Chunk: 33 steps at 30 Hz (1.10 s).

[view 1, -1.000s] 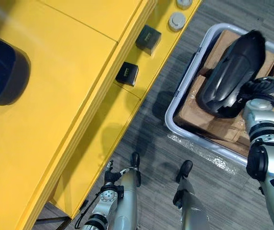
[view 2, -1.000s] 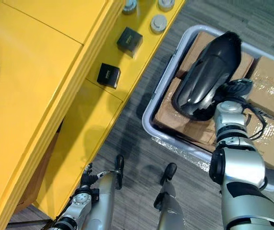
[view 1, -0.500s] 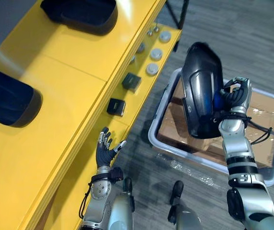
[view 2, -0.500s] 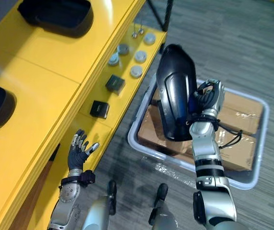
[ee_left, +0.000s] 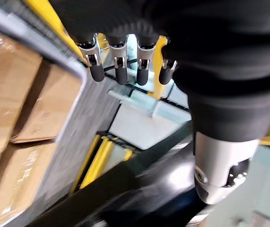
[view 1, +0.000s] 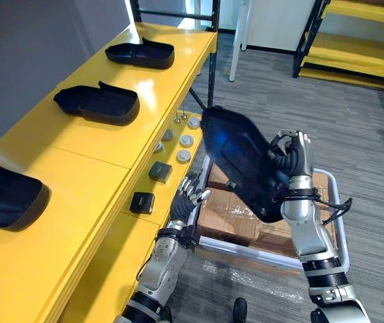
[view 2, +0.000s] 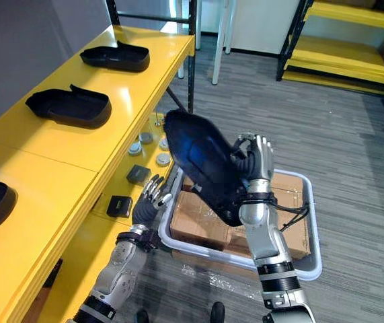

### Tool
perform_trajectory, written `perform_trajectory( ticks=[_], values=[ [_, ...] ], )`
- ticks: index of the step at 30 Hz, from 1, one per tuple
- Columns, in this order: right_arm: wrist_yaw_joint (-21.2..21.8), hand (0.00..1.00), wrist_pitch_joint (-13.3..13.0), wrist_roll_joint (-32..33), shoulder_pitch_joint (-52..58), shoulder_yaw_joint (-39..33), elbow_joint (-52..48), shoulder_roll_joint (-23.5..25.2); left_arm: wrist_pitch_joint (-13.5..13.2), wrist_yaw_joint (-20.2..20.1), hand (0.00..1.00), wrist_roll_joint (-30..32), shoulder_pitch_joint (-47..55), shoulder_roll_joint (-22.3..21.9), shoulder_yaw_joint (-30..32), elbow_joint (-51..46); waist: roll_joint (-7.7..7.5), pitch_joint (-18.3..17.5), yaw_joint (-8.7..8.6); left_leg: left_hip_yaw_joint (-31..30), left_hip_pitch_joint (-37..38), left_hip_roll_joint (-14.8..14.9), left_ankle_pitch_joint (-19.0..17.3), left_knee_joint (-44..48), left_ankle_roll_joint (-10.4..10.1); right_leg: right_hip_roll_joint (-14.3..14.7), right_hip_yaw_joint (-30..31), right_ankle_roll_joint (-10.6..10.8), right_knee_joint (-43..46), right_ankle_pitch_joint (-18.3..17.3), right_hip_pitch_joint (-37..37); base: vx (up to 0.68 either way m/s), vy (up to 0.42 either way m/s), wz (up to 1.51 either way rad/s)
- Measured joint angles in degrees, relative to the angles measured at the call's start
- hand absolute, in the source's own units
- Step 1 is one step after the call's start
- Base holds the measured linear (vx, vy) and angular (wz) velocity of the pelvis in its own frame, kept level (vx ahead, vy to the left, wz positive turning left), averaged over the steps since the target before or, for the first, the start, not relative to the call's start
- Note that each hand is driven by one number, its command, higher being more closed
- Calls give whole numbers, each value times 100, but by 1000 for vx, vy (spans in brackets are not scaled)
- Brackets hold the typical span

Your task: Walk over and take plastic housings, then place them on the shelf

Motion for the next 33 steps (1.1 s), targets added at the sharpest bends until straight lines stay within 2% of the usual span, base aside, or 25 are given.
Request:
perform_trajectory(
  ticks=[3, 7, 13, 14, 17, 21, 24, 28, 33],
  values=[
    [1, 100, -49, 0, 187, 209, -208, 215, 36, 29, 0, -249, -110, 9, -122, 191, -42, -103, 2, -6, 39, -10, 34, -62, -9, 0, -1, -1, -42, 0, 39, -11, 3, 1],
    [4, 100, -52, 0, 320, 354, -212, 352, 67, 114, 0, -265, -205, 12, -192, 365, -102, -220, 25, -12, 122, -16, 118, -207, -30, 13, -10, -22, -95, 18, 82, 0, 0, 0],
    [19, 100, -71, 23, 417, 789, -231, 541, 59, 173, 0, -866, -434, 2, -363, 365, -123, -338, 11, -14, 203, -37, 198, -377, -27, 9, -36, -22, -99, 19, 97, -3, 1, 1],
    [27, 100, -76, 23, 450, 867, -231, 618, 35, 172, 100, -1139, -435, -5, -403, 337, -124, -385, 7, -9, 246, -45, 238, -467, -29, 9, -43, -21, -99, 19, 99, 0, 0, 0],
    [-15, 100, -83, 26, 520, 887, -231, 694, -1, 157, 100, -1863, -433, -9, -421, 253, -129, -428, 20, -18, 333, -66, 308, -616, -38, 2, -95, -21, -99, 18, 124, 2, 12, 3],
    [-189, 100, -93, 50, 546, 949, -246, 770, -125, 145, 100, -2497, -408, -9, -445, 42, -125, -522, 15, -27, 376, -70, 342, -695, -35, 2, -142, -20, -99, 18, 144, 0, 5, 1],
    [-267, 100, -129, 28, 599, 1063, -466, 760, -228, 150, 100, -2683, -406, -6, -455, -27, -126, -542, 5, -43, 399, -71, 346, -704, -33, 1, -161, -20, -99, 17, 177, -2, 7, 1],
    [-467, 100, -374, 24, 834, 1344, -714, 685, -458, 169, 100, -2954, -295, -1, -413, -97, -129, -659, -36, -57, 461, -78, 391, -790, -39, 1, -185, -19, -101, 14, 211, -3, 5, 1],
    [-606, 100, -473, 26, 1105, 1377, -900, 592, -482, 200, 100, -2913, -169, -1, -515, -232, -134, -689, -88, -175, 469, -95, 472, -880, -56, -13, -318, -22, -102, 6, 247, -23, 15, 10]
  ],
)
